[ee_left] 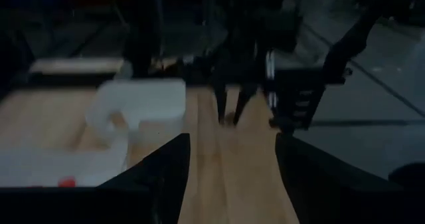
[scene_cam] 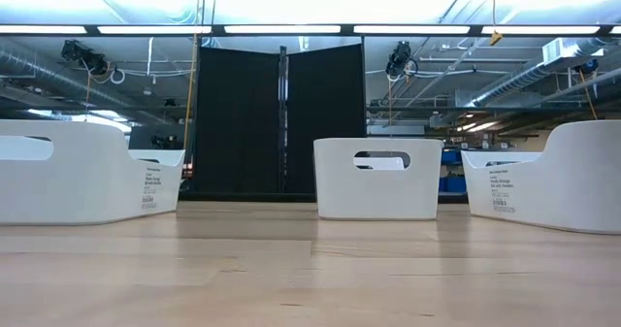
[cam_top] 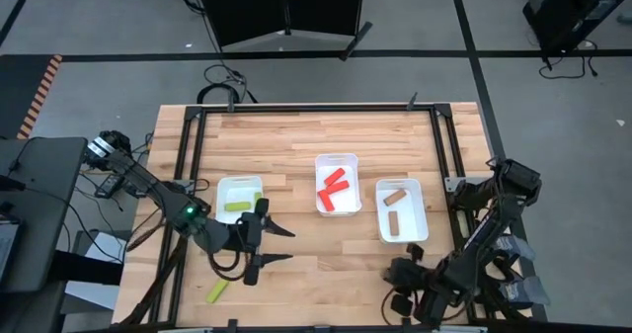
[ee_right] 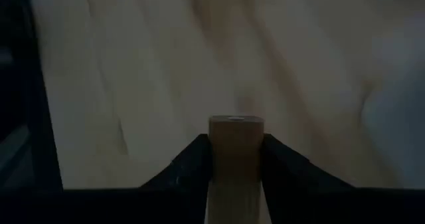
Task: Sort blocks
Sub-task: Put the brown block into the right white bin
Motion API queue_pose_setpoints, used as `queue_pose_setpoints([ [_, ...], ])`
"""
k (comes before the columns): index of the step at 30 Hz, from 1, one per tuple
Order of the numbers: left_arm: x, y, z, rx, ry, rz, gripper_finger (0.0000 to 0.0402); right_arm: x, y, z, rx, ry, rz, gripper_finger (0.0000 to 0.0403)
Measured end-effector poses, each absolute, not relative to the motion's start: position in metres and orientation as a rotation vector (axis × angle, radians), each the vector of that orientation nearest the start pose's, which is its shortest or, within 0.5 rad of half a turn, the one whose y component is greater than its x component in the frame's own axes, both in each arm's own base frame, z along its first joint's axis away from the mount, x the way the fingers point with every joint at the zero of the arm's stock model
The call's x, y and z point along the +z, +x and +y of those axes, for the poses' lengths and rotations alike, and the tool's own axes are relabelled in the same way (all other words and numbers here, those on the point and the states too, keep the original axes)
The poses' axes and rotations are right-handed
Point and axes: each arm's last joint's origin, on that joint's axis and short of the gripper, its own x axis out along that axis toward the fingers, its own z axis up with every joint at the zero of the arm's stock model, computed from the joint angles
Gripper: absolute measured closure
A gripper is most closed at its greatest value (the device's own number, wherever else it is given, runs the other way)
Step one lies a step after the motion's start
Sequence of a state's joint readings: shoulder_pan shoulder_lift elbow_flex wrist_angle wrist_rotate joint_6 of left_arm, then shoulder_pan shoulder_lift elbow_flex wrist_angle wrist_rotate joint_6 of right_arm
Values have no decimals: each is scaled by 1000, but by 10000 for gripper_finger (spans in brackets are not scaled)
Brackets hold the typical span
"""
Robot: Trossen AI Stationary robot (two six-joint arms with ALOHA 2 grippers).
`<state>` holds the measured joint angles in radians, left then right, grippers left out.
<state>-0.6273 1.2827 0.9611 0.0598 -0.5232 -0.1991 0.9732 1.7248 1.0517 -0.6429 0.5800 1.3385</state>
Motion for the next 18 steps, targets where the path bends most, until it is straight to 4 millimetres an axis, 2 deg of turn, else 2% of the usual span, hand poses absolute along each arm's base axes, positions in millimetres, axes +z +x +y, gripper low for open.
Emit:
queue_pose_setpoints([
  [5,295,235,-152,-22,-147,400,172,206,206,237,-338,147,750,290],
  [8,283,228,-150,37,-210,519,172,230,209,217,-433,24,683,290],
  [11,274,219,-149,97,-272,616,172,249,207,190,-564,-45,686,290],
  [14,267,210,-153,136,-322,685,172,258,203,161,-699,-21,754,290],
  [18,257,201,-162,167,-360,757,172,252,199,136,-801,62,890,290],
])
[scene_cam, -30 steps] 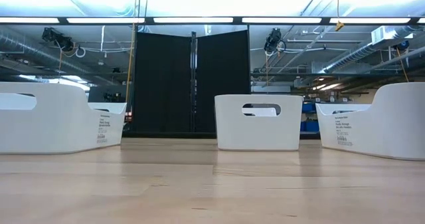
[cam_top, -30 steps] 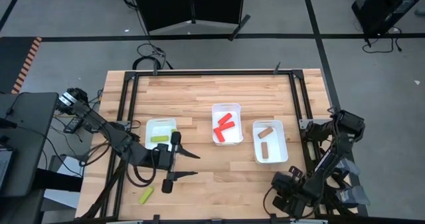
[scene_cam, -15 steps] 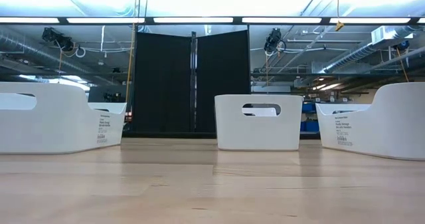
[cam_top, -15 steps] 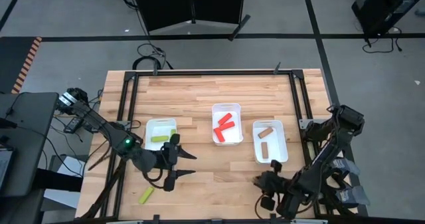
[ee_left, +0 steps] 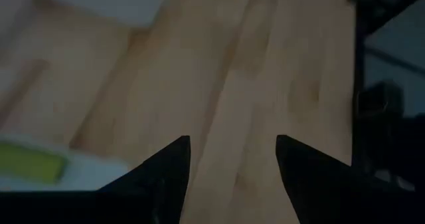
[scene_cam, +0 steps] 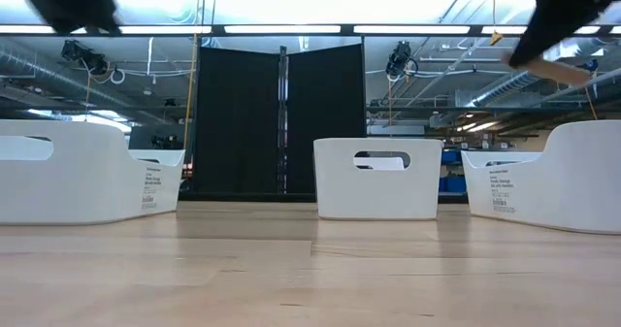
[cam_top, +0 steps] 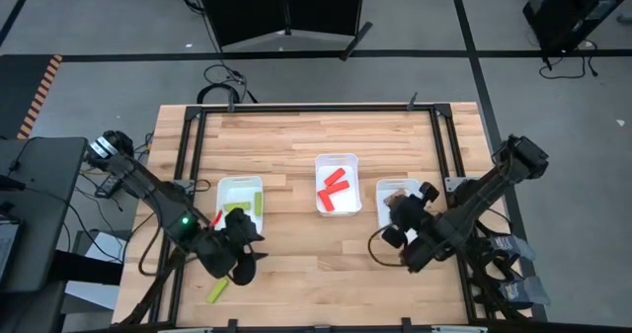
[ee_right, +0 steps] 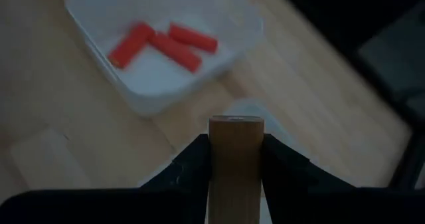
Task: Sort blocks
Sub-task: Put the brown block into the right white bin, then put the green block into the left white bin
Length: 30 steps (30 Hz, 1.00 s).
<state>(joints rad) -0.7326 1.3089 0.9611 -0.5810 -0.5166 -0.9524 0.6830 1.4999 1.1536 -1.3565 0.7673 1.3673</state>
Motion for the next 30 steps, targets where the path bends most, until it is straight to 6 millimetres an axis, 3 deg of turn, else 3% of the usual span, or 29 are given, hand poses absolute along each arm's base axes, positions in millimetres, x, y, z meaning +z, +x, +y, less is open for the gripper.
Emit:
queue_pose_setpoints([
  [5,238,197,-176,183,-397,882,172,232,199,123,-836,127,953,283],
  [12,217,190,-197,154,-440,1037,172,220,196,118,-856,121,973,123],
  [16,205,176,-211,127,-464,1184,172,225,193,123,-812,110,917,79],
  [21,192,160,-226,177,-534,1324,172,235,187,126,-772,116,813,82],
  [30,174,145,-238,407,-669,1361,172,239,187,123,-775,122,775,121],
])
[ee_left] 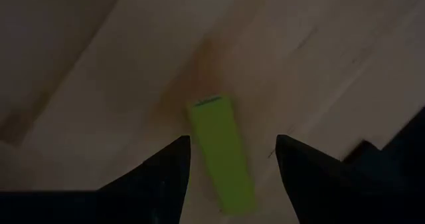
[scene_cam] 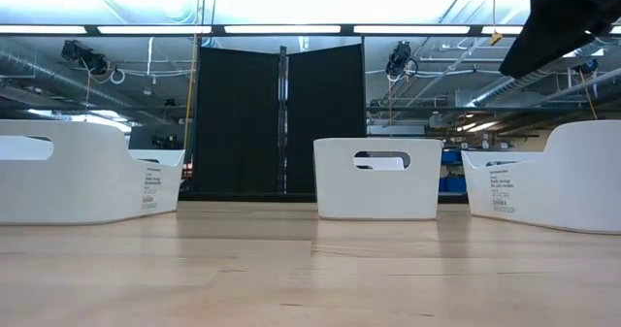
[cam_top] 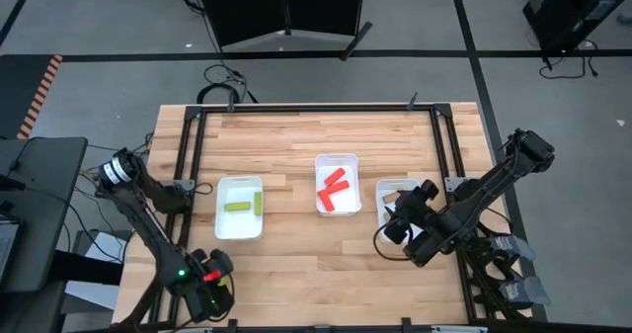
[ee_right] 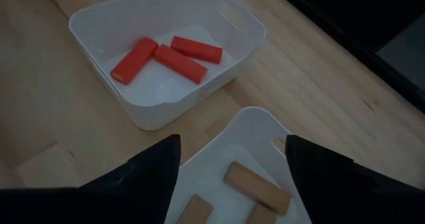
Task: Sort blocks
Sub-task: Put the green block into the left white bin
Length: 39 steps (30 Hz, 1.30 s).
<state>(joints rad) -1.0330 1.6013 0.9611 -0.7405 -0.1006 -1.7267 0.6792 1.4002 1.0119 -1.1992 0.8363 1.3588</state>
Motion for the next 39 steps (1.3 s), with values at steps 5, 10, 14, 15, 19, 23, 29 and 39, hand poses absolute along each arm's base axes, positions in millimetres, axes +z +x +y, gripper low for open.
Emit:
queue_pose_setpoints([
  [5,160,147,-243,457,-675,1378,172,239,187,123,-775,123,772,132],
  [10,143,149,-248,499,-641,1424,172,239,187,123,-776,123,771,137],
  [14,135,149,-249,523,-615,1442,182,239,188,123,-775,123,771,138],
  [15,135,149,-249,524,-612,1443,189,239,187,123,-775,121,772,138],
  [19,135,148,-248,524,-601,1441,253,239,188,123,-771,113,775,139],
  [23,135,149,-249,511,-603,1423,300,239,188,124,-766,111,775,143],
  [29,153,157,-255,471,-557,1263,299,239,188,124,-761,102,779,147],
  [39,269,164,-208,520,-312,597,299,240,190,125,-754,118,755,151],
])
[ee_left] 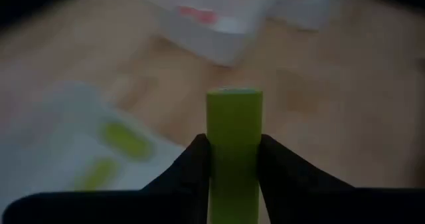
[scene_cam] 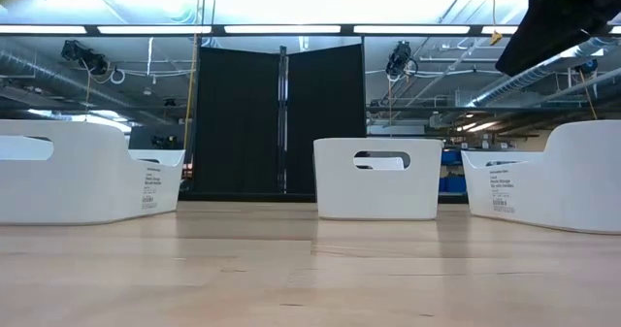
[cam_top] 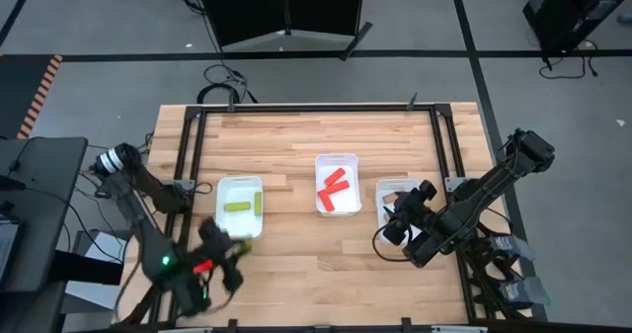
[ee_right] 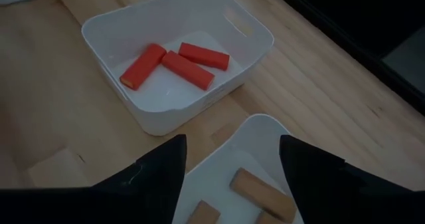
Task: Sort blocks
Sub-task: Put the green block into the left white bin, then return to Home Position
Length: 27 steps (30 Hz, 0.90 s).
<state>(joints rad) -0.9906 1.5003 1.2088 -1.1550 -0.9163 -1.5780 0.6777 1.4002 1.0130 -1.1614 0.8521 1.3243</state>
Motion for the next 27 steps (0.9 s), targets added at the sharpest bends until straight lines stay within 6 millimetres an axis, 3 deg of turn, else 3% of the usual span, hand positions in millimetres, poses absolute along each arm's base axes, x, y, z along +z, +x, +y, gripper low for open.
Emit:
queue_pose_setpoints([
  [5,258,165,-165,758,-210,664,299,240,193,127,-734,136,740,153],
  [9,243,165,-145,886,-177,721,296,240,195,129,-723,148,731,153],
  [16,236,164,-138,908,-155,726,116,241,195,129,-709,121,729,156],
  [19,238,164,-143,836,-122,688,76,243,196,130,-687,99,714,156],
  [21,241,167,-148,761,-99,626,85,246,199,132,-651,76,693,161],
  [23,245,173,-154,680,-79,579,120,250,203,135,-585,43,673,176],
  [27,253,194,-161,551,-16,531,250,264,221,142,-426,0,589,247],
])
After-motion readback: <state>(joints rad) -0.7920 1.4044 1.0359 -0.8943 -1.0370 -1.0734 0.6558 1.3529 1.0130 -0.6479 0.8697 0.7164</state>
